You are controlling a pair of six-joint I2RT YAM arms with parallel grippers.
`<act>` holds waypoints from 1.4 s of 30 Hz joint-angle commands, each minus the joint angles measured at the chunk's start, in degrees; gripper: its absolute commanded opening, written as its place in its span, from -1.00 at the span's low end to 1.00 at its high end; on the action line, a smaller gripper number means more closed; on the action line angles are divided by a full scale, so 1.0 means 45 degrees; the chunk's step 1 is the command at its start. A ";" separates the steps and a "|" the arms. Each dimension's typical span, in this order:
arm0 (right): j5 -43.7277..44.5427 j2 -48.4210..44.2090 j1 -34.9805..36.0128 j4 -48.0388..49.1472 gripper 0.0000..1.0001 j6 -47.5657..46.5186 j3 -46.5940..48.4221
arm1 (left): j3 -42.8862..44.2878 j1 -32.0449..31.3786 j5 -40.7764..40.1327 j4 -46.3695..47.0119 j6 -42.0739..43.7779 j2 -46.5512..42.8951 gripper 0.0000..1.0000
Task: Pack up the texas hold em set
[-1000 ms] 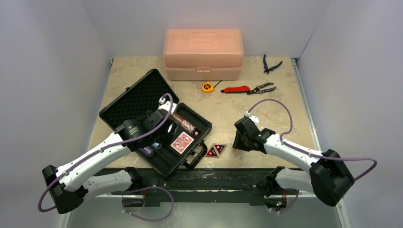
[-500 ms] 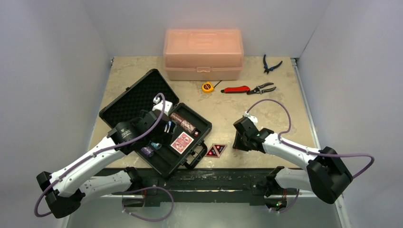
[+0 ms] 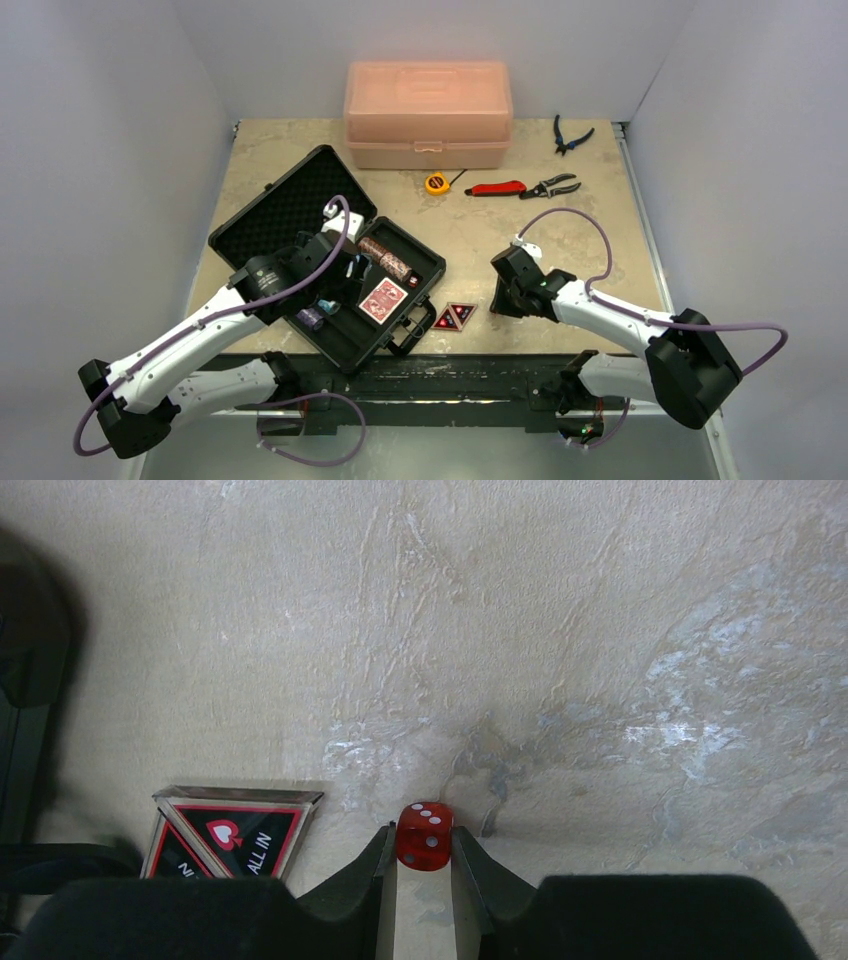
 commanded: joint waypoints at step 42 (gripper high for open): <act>-0.0888 0.0296 0.0538 -0.0117 -1.00 -0.3005 0.4929 | 0.0125 0.0306 -0.0166 0.0204 0.0188 -0.0129 0.58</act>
